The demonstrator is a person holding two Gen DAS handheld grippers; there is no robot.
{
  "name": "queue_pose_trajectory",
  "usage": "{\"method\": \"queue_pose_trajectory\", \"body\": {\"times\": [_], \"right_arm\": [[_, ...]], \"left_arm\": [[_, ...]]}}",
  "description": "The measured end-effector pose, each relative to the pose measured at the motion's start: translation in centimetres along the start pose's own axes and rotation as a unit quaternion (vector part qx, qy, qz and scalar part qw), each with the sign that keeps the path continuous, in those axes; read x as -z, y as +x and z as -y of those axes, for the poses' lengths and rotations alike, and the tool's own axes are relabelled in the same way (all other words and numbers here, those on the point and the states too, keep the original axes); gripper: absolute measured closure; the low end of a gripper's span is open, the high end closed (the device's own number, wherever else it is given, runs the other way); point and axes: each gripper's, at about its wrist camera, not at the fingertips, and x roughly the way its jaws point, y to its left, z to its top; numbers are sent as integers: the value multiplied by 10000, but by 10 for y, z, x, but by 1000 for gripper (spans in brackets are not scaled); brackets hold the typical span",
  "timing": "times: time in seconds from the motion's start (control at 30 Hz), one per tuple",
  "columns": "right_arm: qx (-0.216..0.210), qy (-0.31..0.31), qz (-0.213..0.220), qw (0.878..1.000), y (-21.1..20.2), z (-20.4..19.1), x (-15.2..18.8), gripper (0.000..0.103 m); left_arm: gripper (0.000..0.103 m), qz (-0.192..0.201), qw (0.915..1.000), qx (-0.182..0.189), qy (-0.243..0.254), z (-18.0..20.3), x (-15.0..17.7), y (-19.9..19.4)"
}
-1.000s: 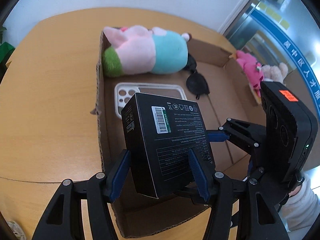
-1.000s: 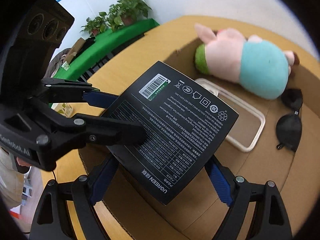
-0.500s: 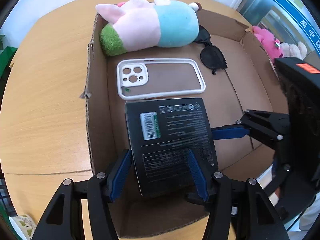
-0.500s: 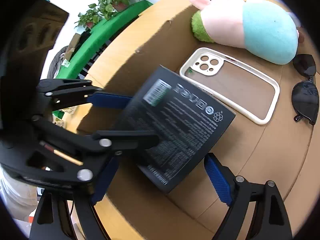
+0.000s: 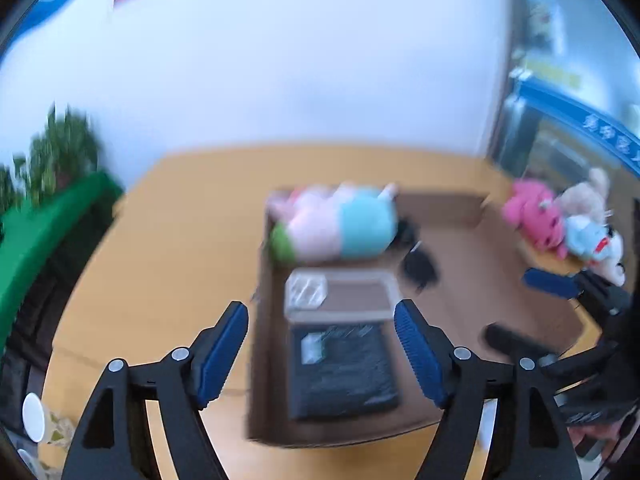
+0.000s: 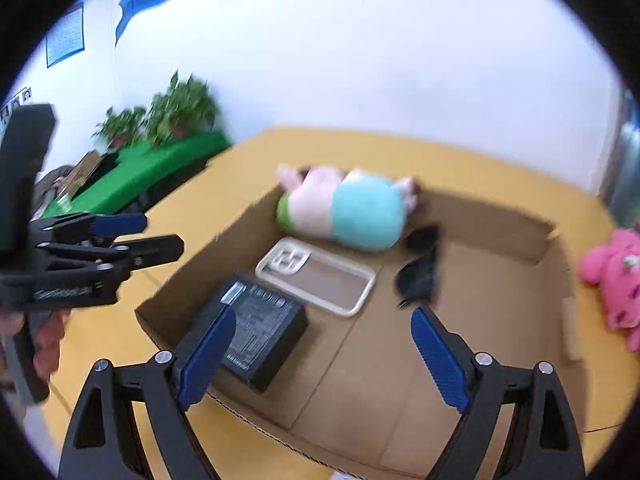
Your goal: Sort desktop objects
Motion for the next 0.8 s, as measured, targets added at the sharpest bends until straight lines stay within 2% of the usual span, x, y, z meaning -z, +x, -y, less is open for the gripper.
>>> {"method": "queue_pose_trajectory", "body": {"times": [0.07, 0.13, 0.2, 0.3, 0.37, 0.53, 0.63, 0.73, 0.8], "right_arm": [[254, -132, 176, 9994, -7, -6, 8, 10], [381, -217, 281, 9986, -15, -3, 14, 9], [430, -168, 350, 9983, -17, -2, 22, 9], [405, 32, 358, 9985, -35, 15, 38, 9], [449, 43, 401, 9982, -35, 21, 38, 9], [567, 23, 415, 9975, -47, 32, 48, 9], [557, 89, 416, 9975, -51, 41, 54, 9], [386, 235, 376, 9983, -62, 51, 66, 9], [-8, 315, 351, 9989, -73, 62, 84, 9]], "left_arm": [[20, 495, 9984, -70, 275, 26, 7, -16], [12, 970, 9939, -315, 431, 47, 14, -29], [8, 1189, 9915, -322, 423, 63, 19, -36], [8, 1024, 9944, -72, 241, 70, 22, -34], [8, 928, 9955, 4, 191, 76, 24, -28], [8, 804, 9965, -39, 206, 89, 32, -26], [8, 770, 9966, 254, 129, 91, 35, -28], [8, 652, 9963, 543, 148, 94, 42, -28], [8, 503, 9954, 803, 152, 94, 48, -27]]}}
